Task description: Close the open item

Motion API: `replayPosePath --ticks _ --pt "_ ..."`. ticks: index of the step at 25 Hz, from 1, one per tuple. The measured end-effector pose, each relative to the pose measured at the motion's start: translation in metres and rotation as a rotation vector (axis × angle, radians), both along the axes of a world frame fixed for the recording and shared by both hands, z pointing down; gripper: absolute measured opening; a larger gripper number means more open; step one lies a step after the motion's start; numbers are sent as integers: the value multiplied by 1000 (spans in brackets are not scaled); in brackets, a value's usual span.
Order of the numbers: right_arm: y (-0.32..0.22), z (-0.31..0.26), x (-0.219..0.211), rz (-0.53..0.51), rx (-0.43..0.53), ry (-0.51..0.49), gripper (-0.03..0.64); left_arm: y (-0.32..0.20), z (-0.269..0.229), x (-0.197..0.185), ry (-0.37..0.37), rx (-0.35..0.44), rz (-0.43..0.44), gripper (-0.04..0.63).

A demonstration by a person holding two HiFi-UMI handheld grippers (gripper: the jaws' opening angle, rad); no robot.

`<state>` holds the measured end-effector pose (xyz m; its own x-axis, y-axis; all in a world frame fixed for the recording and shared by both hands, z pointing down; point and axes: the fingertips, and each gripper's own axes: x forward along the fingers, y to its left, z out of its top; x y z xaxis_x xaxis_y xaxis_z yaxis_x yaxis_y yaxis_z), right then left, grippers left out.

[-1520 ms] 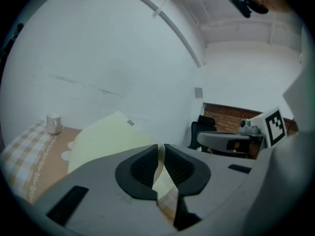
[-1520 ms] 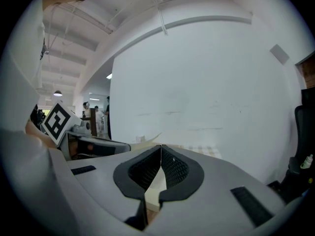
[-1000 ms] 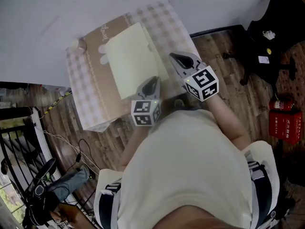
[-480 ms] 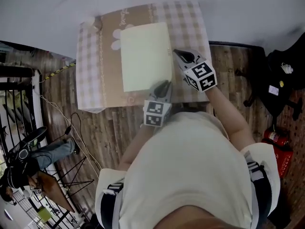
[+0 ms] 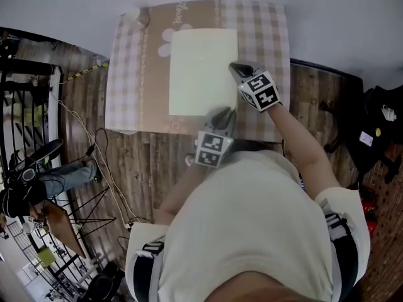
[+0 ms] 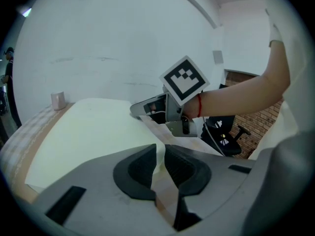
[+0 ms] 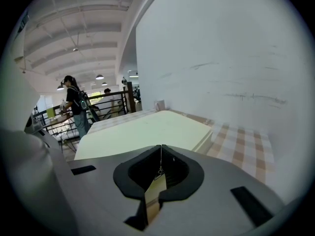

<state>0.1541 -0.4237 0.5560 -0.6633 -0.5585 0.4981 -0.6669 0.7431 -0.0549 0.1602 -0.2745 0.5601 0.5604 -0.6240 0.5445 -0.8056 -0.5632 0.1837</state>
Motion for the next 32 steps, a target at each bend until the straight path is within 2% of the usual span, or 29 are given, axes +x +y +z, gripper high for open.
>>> replayPosePath --ticks 10,20,23,27,32 --pt "-1 17 -4 -41 -42 37 0 -1 2 2 15 -27 -13 58" --pt "-1 15 -2 50 -86 34 0 3 12 3 24 -48 -2 100" --pt "15 8 -4 51 -78 39 0 6 8 2 59 -54 -18 100" --pt "51 -10 -12 55 -44 1 0 18 -10 -10 63 -17 -37 98" --pt "100 -37 -21 80 -14 -81 0 41 -23 -37 72 14 -95 51"
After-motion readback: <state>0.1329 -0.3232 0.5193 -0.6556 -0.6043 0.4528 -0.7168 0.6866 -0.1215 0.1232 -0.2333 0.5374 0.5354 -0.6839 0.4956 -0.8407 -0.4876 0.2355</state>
